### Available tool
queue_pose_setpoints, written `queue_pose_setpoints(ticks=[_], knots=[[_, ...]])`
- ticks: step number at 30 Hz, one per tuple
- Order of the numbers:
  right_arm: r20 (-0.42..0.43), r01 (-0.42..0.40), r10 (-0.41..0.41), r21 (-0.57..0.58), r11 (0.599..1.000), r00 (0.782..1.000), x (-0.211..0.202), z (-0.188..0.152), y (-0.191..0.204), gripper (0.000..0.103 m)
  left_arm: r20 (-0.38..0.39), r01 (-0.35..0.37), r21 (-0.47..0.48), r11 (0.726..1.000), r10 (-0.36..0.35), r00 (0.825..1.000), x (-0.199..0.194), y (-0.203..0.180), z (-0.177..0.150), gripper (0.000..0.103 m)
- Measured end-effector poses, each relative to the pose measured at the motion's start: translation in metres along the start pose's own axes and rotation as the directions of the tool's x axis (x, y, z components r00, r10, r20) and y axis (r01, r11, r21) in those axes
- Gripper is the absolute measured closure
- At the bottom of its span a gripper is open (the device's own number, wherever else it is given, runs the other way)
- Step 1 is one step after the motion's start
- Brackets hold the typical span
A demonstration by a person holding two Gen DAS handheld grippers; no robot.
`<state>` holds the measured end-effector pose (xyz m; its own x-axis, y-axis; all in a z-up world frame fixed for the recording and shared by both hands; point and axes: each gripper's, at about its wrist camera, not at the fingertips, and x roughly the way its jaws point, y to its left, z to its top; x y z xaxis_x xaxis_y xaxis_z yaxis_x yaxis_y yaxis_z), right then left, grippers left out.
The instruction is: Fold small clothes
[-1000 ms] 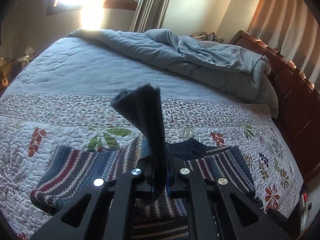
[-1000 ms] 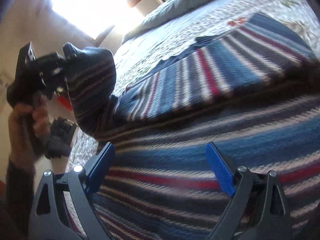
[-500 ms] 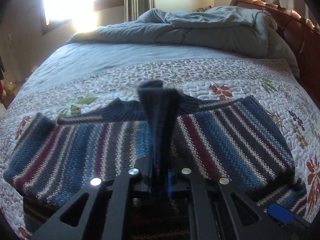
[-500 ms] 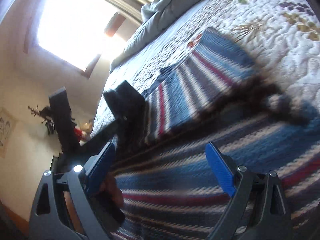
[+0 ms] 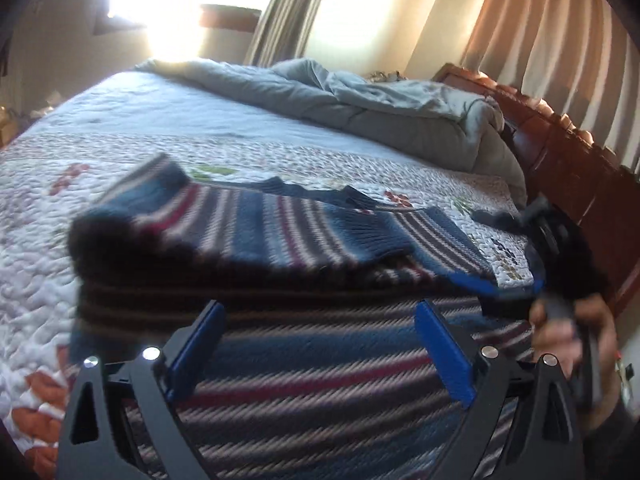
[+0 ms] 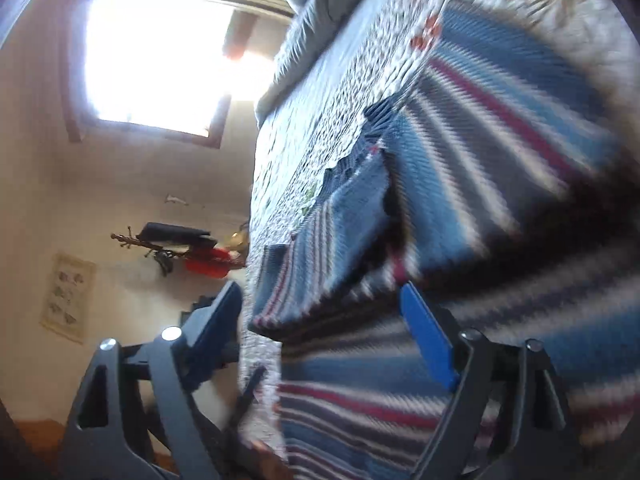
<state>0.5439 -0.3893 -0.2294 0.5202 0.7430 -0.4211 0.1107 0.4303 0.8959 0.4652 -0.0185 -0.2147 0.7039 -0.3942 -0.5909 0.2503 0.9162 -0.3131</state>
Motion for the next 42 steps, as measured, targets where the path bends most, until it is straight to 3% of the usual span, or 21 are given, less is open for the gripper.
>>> queue_pose_setpoints(ticks=[3, 6, 9, 11, 12, 13, 14, 19, 23, 28, 33, 37, 39, 42], knots=[[-0.032, 0.067, -0.066, 0.053, 0.996, 0.997, 0.022, 0.019, 0.001, 0.036, 0.060, 0.057, -0.060, 0.997, -0.053, 0.997, -0.007, 0.019, -0.017, 0.007], [-0.050, 0.124, -0.119, 0.121, 0.985, 0.992, 0.041, 0.025, -0.006, 0.039, 0.050, 0.081, -0.095, 0.992, -0.077, 0.996, 0.002, 0.030, -0.014, 0.007], [-0.029, 0.182, -0.180, 0.164, 0.969, 0.983, 0.051, 0.025, -0.009, 0.041, 0.063, 0.120, -0.151, 0.981, -0.112, 0.992, 0.005, 0.044, -0.011, 0.007], [0.002, 0.198, -0.201, 0.177, 0.964, 0.980, 0.054, 0.028, -0.006, 0.049, 0.054, 0.131, -0.170, 0.977, -0.123, 0.991, 0.010, 0.048, -0.012, 0.007], [0.013, 0.204, -0.210, 0.172, 0.964, 0.978, 0.055, 0.030, -0.004, 0.066, 0.049, 0.132, -0.174, 0.976, -0.125, 0.991, 0.012, 0.049, -0.013, 0.007], [0.018, 0.210, -0.216, 0.161, 0.964, 0.976, 0.057, 0.032, -0.001, 0.093, 0.042, 0.135, -0.177, 0.975, -0.130, 0.991, 0.013, 0.049, -0.014, 0.007], [0.019, 0.223, -0.227, 0.133, 0.966, 0.974, 0.058, 0.035, 0.004, 0.095, 0.032, 0.141, -0.181, 0.973, -0.137, 0.990, 0.015, 0.049, -0.016, 0.007], [0.110, 0.284, -0.275, -0.071, 0.956, 0.955, 0.040, 0.051, 0.055, 0.096, 0.030, 0.160, -0.185, 0.970, -0.157, 0.987, 0.014, 0.049, -0.019, 0.007], [0.159, 0.324, -0.302, -0.138, 0.936, 0.940, 0.014, 0.073, 0.073, 0.096, 0.031, 0.170, -0.199, 0.965, -0.167, 0.985, 0.011, 0.051, -0.018, 0.007], [0.155, 0.366, -0.347, -0.121, 0.923, 0.925, -0.015, 0.079, 0.042, 0.096, 0.022, 0.180, -0.224, 0.958, -0.179, 0.984, 0.014, 0.056, -0.019, 0.007], [0.123, 0.364, -0.357, -0.033, 0.931, 0.926, -0.011, 0.072, -0.007, 0.096, 0.022, 0.182, -0.252, 0.950, -0.182, 0.983, 0.016, 0.066, -0.018, 0.007], [0.116, 0.355, -0.353, 0.007, 0.935, 0.928, -0.006, 0.065, -0.020, 0.096, 0.026, 0.175, -0.253, 0.952, -0.174, 0.984, 0.015, 0.069, -0.016, 0.007], [0.100, 0.341, -0.344, 0.048, 0.939, 0.934, -0.010, 0.065, -0.027, 0.093, 0.026, 0.170, -0.253, 0.953, -0.169, 0.985, 0.015, 0.070, -0.015, 0.007], [0.101, 0.313, -0.324, 0.111, 0.943, 0.941, -0.021, 0.068, -0.032, 0.079, 0.040, 0.178, -0.259, 0.949, -0.173, 0.984, 0.009, 0.072, -0.010, 0.007]])
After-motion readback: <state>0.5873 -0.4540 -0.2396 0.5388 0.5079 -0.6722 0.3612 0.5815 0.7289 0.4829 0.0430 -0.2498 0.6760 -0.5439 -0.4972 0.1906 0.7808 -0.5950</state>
